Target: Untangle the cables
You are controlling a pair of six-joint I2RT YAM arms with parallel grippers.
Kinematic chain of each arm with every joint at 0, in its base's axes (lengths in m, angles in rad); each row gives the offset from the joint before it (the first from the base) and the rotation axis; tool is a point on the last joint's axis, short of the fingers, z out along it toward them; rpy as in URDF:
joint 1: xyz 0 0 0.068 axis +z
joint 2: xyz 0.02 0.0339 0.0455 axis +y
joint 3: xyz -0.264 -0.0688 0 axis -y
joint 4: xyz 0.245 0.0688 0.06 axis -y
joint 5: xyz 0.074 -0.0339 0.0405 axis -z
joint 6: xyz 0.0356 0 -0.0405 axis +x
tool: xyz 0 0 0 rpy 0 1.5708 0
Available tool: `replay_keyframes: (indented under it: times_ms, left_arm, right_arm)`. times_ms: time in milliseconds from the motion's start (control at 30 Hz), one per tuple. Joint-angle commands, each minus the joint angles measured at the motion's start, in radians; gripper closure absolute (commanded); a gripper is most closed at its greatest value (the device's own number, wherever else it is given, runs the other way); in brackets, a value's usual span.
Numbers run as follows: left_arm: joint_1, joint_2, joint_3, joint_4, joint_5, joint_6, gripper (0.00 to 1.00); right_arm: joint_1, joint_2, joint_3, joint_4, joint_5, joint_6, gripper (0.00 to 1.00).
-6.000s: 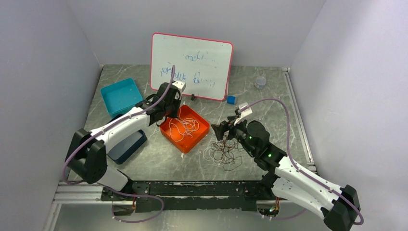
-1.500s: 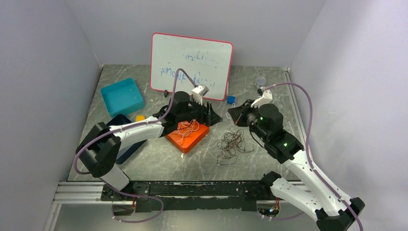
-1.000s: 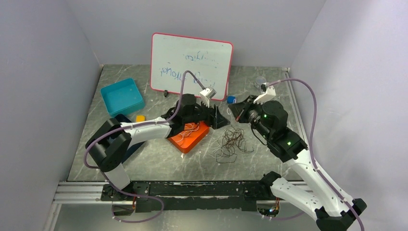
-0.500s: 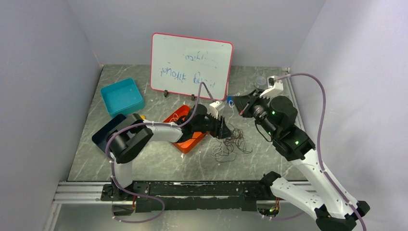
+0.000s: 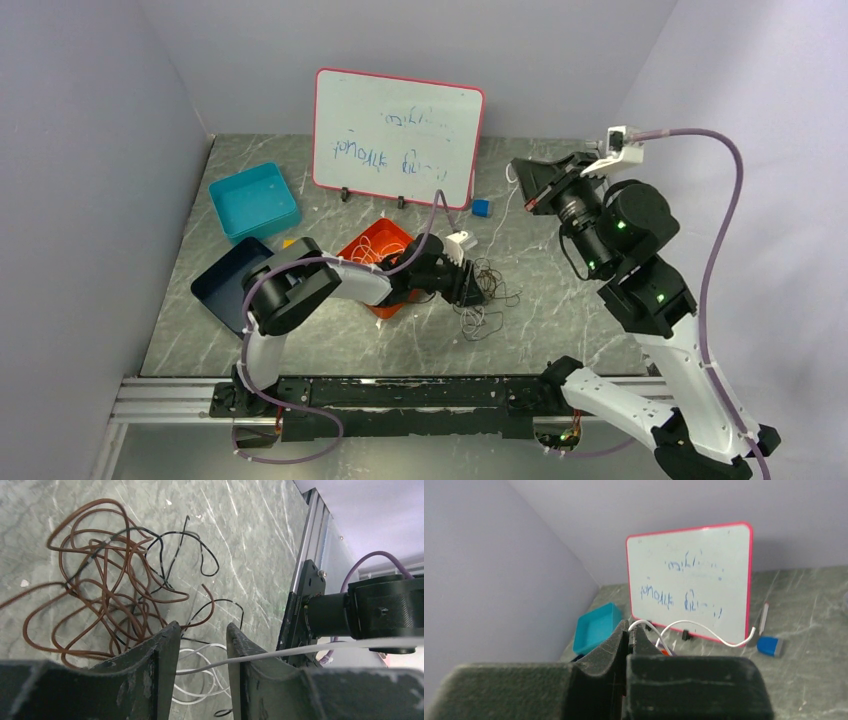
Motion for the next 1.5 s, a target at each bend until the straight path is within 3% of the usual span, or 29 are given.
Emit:
replay_keyframes:
  times_ms: [0,1467]
  left_arm:
    - [-0.015,0.018,0.029,0.006,0.008,0.018,0.56]
    - [-0.025,-0.005,0.015,-0.059,-0.029,0.067,0.53]
  right_arm:
    - [-0.006,0.023,0.096,0.022,0.049,-0.098,1.0]
    - [-0.004,0.406,0.872,0.242,0.214,-0.663,1.0]
